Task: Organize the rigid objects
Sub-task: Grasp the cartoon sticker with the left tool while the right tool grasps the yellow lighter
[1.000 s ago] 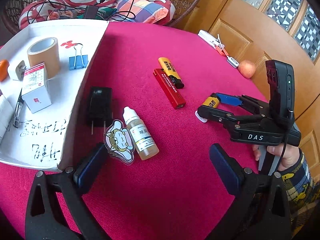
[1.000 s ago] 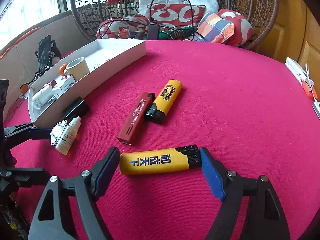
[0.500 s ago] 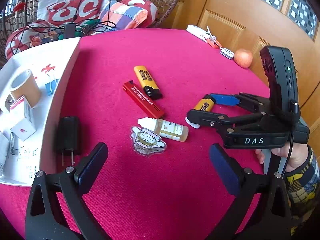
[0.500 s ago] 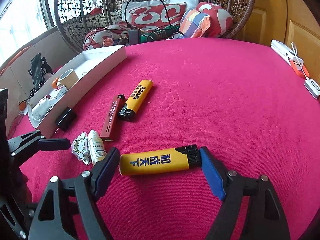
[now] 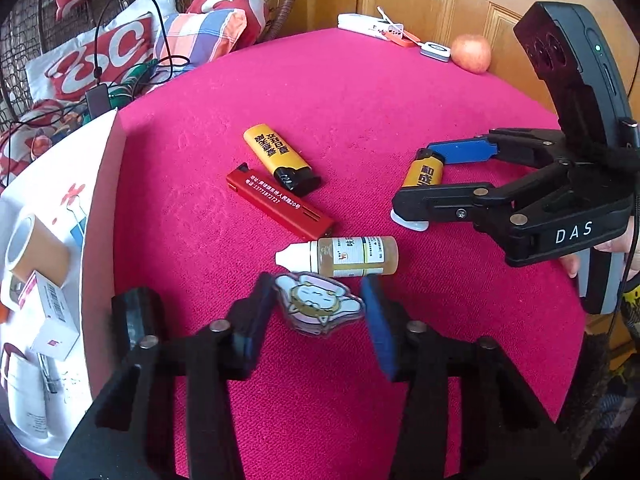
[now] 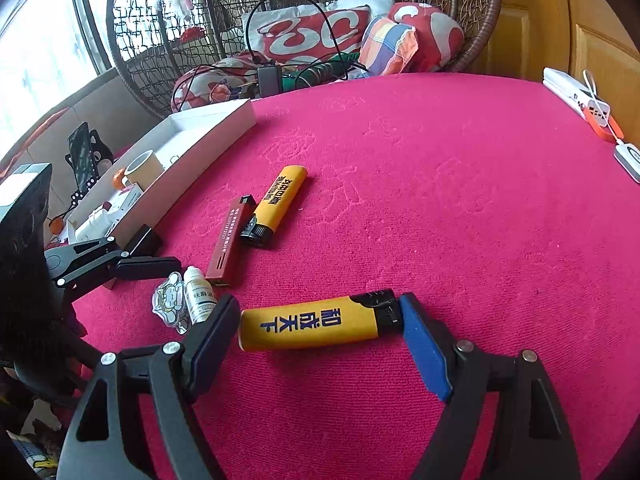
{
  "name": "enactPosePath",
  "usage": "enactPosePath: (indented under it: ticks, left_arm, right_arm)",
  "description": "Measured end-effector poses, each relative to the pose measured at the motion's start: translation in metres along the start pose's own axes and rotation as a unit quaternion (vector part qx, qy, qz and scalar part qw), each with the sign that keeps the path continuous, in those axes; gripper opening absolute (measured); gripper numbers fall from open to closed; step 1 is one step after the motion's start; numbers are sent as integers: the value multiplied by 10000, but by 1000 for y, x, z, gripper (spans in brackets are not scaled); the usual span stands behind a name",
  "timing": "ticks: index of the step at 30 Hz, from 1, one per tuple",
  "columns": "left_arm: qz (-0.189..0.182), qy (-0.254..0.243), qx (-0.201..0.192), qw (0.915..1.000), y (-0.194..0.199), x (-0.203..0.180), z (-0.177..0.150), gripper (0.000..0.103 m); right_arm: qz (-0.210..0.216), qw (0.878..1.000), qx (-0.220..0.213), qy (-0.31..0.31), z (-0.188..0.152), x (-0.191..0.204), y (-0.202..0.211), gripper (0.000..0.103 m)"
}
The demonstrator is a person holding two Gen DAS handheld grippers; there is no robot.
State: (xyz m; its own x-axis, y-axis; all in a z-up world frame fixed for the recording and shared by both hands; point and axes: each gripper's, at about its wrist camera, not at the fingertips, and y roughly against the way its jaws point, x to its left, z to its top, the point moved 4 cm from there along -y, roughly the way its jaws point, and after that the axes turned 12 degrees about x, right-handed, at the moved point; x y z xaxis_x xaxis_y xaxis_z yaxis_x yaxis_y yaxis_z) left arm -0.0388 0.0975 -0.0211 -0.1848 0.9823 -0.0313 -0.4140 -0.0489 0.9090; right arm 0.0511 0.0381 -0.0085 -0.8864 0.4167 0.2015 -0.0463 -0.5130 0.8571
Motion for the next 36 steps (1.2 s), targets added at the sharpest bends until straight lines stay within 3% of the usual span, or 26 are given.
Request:
enactPosePath:
  ticks: [7,11,12,13,14,17,18,21,23,24,32,36]
  left_arm:
    - [90,283,-207,9993,10,0,-13,43]
    - [64,496,-484,9976,31,5,-16,43]
    - [54,553,-580,9968,37,7,-16,43]
    - [26,598,-671,9959,44,10,-16,43]
    - [-4,644,-746,9951,50,12,-17,43]
    - [-40,828,-907,9924,62,19,-18,43]
    - [-83,888,-945,9915,64,22,-19,43]
    - [-208,1035,-1031,9891,71,28,-23,43]
    - [-290,1078,-1083,9878,74,31,-25,43]
    - [-293,1090,-1103,9875,75,32,-25,43]
    - [-314,1199,-1228,9847,84,36,-31,43]
    - [-281,1191,-1343,9833,92,39,-33,43]
  right_arm:
    - [-57,10000,1,19,0,1,0,81]
    - [-251,9995,-205,-29,-2,2,8,78]
    - [-327,9989,-341,-2,-2,3,13,63]
    - [-414,9981,-445,-16,-2,3,18,27]
    - [-428,9977,-515,-73,-2,3,21,22]
    - [-497,9972,-538,-148,1,1,25,22]
    - [-546,9968,-547,-205,2,-2,26,23]
    - [-259,9984,-402,-317,1,-8,27,37]
    - [-337,9987,-376,-97,-1,-2,28,80]
    - [-409,9983,-389,111,-2,5,28,84]
    - [-567,9855,160,1590,0,45,-4,83]
    - [-693,9833,324,1654,-2,46,-22,81]
